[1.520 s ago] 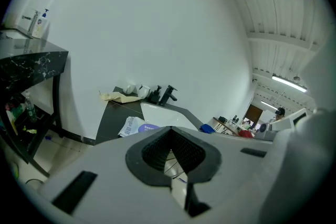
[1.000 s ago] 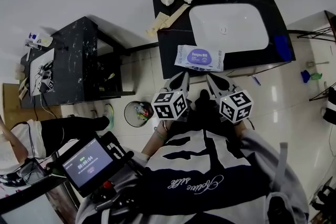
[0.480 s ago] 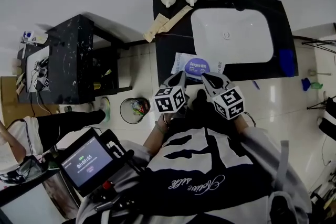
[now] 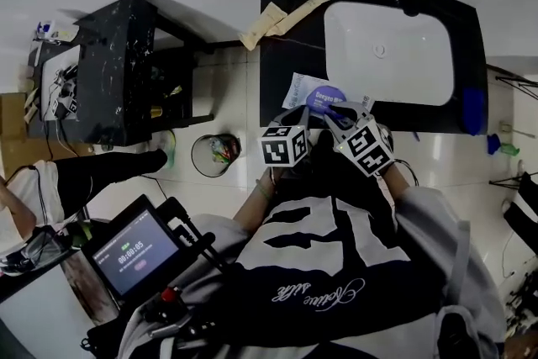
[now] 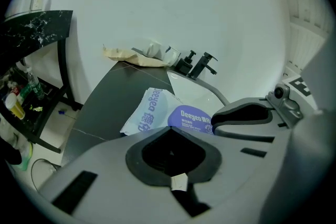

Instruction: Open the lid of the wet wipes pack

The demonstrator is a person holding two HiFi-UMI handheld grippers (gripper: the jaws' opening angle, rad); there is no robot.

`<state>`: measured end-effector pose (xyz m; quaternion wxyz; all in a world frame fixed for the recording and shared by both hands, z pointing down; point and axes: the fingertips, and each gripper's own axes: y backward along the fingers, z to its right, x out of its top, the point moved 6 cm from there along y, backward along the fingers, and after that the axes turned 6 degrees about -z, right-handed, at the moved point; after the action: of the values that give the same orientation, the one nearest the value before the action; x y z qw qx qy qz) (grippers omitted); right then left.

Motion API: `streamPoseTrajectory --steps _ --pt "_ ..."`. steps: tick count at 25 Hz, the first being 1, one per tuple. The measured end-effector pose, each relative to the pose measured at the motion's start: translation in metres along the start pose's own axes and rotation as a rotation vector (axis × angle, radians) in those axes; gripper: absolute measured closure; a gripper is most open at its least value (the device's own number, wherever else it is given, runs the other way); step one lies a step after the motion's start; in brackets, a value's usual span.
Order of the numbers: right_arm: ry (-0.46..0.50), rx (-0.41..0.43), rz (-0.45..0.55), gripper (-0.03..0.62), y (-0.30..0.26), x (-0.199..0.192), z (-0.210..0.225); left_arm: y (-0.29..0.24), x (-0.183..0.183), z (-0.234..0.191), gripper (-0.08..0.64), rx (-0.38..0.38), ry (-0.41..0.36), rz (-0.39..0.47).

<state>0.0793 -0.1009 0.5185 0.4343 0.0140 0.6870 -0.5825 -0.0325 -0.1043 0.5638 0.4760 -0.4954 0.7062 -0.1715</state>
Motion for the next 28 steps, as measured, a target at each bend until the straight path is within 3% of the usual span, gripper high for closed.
streamPoseTrajectory --steps 5,11,17,21,26,28 --pt "0.205 -0.005 -0.118 0.537 -0.013 0.002 -0.012 0.005 -0.004 -0.004 0.561 -0.001 0.017 -0.016" --pt "0.335 -0.008 -0.175 0.537 -0.021 -0.003 -0.017 0.005 -0.010 -0.005 0.561 0.018 -0.003 -0.035" --pt "0.492 -0.048 -0.226 0.537 -0.031 -0.003 -0.024 -0.004 -0.014 -0.009 0.561 0.000 0.027 -0.036" --pt "0.466 -0.055 -0.237 0.531 -0.036 -0.005 -0.021 -0.008 -0.015 -0.008 0.561 0.006 -0.043 -0.044" --pt "0.258 0.016 -0.184 0.531 -0.034 -0.005 -0.008 -0.012 -0.015 -0.005 0.561 0.031 -0.110 -0.034" --pt "0.221 0.031 -0.170 0.531 -0.033 -0.004 -0.006 -0.013 -0.015 -0.005 0.561 0.040 -0.123 -0.027"
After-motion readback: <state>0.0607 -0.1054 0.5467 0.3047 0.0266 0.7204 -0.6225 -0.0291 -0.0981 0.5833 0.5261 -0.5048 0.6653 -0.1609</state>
